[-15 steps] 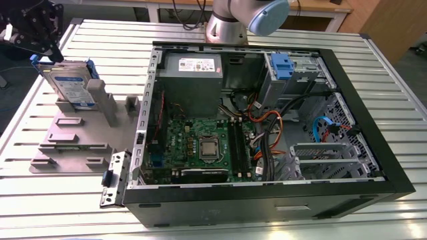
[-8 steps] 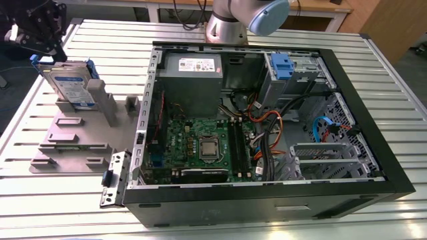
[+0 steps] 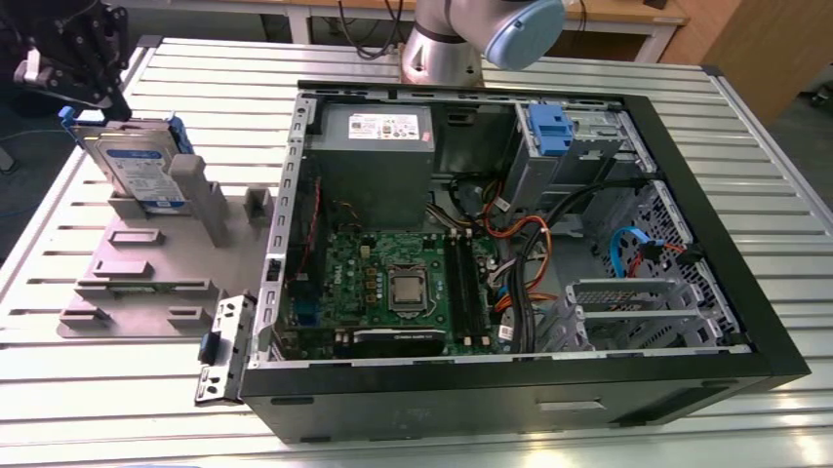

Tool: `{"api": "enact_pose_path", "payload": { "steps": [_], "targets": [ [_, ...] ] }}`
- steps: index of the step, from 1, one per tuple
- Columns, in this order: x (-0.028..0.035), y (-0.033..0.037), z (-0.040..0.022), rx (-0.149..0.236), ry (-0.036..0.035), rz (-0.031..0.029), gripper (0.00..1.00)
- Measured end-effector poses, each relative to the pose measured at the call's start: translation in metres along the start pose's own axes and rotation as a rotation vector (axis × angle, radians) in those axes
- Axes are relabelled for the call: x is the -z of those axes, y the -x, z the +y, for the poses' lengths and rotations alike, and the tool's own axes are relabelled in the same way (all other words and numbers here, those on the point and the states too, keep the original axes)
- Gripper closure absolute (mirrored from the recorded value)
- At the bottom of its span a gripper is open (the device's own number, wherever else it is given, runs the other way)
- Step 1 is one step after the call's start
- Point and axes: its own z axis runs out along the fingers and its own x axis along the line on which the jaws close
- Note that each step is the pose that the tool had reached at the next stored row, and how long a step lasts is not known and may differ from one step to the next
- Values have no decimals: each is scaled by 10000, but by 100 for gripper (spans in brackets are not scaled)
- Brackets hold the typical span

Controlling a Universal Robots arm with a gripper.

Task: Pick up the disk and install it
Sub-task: 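Pick up the disk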

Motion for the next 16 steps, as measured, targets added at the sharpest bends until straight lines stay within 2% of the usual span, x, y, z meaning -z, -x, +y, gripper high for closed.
{"api": "enact_pose_path", "payload": {
  "steps": [5,16],
  "targets": [
    [-6,0,-1,420,19,18,89],
    [-15,0,-1,427,16,11,89]
  ]
}}
